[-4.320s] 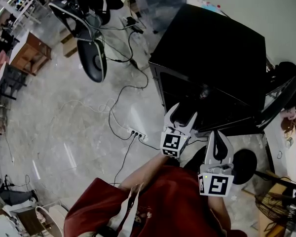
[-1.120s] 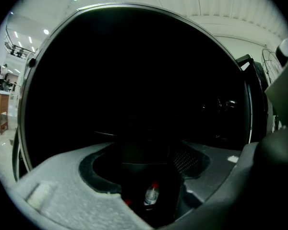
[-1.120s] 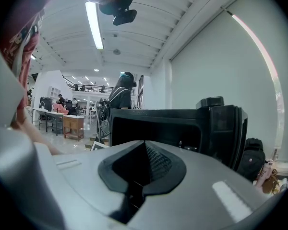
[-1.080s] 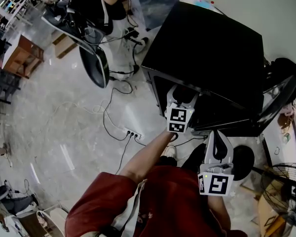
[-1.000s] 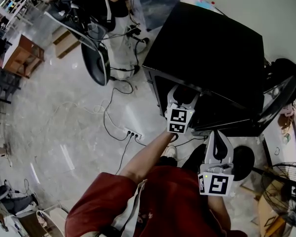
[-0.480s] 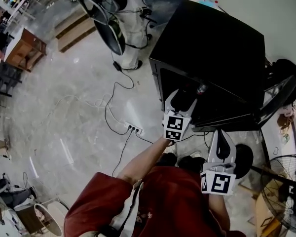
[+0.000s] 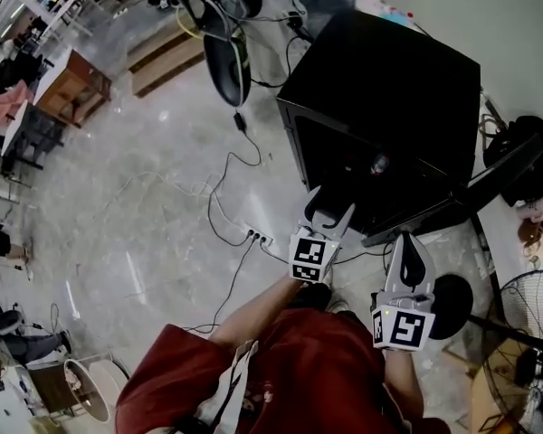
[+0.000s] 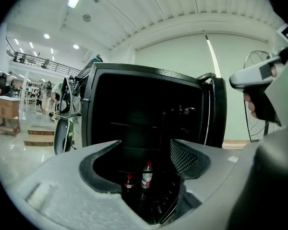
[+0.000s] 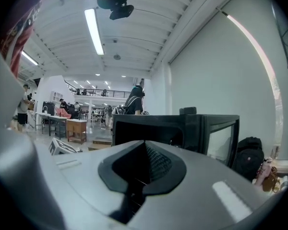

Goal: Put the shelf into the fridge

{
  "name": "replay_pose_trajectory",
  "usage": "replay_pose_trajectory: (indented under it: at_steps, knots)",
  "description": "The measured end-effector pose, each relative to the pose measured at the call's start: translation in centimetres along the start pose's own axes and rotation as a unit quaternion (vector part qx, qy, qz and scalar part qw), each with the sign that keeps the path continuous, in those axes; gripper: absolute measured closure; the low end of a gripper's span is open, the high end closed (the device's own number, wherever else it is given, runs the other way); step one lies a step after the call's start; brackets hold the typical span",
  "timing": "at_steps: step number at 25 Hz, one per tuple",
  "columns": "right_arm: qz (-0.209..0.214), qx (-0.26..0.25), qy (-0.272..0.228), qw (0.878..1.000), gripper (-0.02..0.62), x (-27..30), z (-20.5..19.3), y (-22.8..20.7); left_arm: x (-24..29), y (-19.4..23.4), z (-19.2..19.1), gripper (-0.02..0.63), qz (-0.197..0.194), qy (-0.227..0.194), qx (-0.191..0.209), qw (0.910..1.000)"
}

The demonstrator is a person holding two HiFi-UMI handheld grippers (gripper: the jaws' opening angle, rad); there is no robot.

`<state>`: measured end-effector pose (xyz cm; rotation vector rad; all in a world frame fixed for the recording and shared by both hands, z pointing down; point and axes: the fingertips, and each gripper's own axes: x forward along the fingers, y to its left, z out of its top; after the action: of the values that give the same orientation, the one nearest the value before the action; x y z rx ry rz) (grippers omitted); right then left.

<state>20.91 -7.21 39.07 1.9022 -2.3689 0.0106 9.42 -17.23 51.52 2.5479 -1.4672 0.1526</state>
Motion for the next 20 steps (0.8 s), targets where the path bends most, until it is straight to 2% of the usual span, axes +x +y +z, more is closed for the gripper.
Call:
replay_pose_trajectory:
  at_steps: [7,14,20]
  knots:
    - [0.001,0.012,-0.008,1.0,0.595,-3.9,-0.6,-1.8,-6.9,-2.6,1.0,0.284,0.026,-0.011,0.007,0.9996]
    - [0.009,0.025,-0.03,0.999,0.595,-6.1,0.7,-2.7,-13.1,-4.4,5.1,0.288,0.049,-0.04,-0.002,0.998]
    - [0.026,0.016,-0.048,0.998,0.595,-7.3,3.2,-2.5,-16.8,-5.1,10.0,0.308,0.064,-0.072,0.02,0.9951]
